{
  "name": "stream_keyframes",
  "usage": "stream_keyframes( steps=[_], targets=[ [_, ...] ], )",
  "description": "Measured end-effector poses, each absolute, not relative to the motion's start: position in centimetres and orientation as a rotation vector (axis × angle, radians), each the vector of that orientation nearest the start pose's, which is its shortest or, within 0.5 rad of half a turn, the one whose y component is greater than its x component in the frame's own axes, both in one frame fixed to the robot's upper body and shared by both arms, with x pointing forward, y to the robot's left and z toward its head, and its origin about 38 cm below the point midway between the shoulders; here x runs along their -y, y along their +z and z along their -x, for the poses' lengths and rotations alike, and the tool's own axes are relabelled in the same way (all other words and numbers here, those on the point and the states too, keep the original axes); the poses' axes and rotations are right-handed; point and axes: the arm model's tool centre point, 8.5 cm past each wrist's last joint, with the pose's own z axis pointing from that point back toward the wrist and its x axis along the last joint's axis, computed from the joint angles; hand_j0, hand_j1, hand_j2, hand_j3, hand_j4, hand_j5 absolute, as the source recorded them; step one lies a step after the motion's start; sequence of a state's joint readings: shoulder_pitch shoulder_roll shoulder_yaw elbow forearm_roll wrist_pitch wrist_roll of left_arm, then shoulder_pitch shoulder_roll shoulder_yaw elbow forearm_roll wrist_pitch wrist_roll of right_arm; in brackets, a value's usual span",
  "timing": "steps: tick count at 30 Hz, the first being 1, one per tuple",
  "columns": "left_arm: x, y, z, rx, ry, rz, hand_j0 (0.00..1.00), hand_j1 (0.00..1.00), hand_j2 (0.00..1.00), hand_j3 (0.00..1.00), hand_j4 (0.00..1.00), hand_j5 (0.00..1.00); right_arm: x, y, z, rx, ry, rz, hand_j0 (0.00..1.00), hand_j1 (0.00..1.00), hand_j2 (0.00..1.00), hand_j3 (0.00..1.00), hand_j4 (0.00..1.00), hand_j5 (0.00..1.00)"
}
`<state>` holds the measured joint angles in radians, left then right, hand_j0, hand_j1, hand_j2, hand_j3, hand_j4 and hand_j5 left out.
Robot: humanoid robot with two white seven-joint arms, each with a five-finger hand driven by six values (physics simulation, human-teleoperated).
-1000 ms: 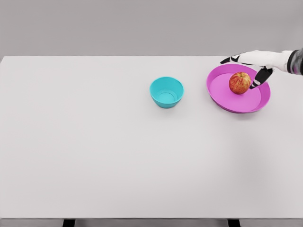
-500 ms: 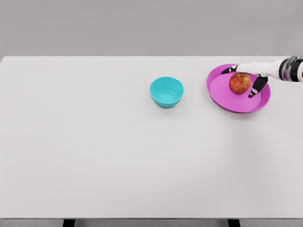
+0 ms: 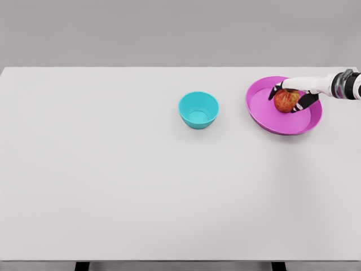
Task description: Put the apple from the pink plate into the blue bowl with your right arm
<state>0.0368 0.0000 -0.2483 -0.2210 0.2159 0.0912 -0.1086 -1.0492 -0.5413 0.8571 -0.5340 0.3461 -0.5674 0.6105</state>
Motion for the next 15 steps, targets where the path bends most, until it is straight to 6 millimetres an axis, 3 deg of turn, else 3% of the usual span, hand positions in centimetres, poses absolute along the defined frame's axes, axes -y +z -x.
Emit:
stream_keyframes(
  steps=[1,10,15],
  targets=[
    [-24.4,-26.3,-4.1,0.083,-0.042,0.071,1.00,1.00,1.00,1.00,1.00,1.00,36.8,17.5,-54.5,0.987,1.737,0.372,0.45,0.45,0.45,0.45,0.45,0.45],
    [-24.4,-26.3,-4.1,0.083,-0.042,0.071,1.00,1.00,1.00,1.00,1.00,1.00,36.3,18.6,-54.9,1.010,1.757,0.386,0.45,0.45,0.45,0.45,0.45,0.45],
    [-24.4,-26.3,-4.1,0.083,-0.042,0.071,1.00,1.00,1.00,1.00,1.00,1.00,34.8,20.1,-55.1,1.062,1.803,0.399,0.45,0.45,0.45,0.45,0.45,0.45]
  ],
)
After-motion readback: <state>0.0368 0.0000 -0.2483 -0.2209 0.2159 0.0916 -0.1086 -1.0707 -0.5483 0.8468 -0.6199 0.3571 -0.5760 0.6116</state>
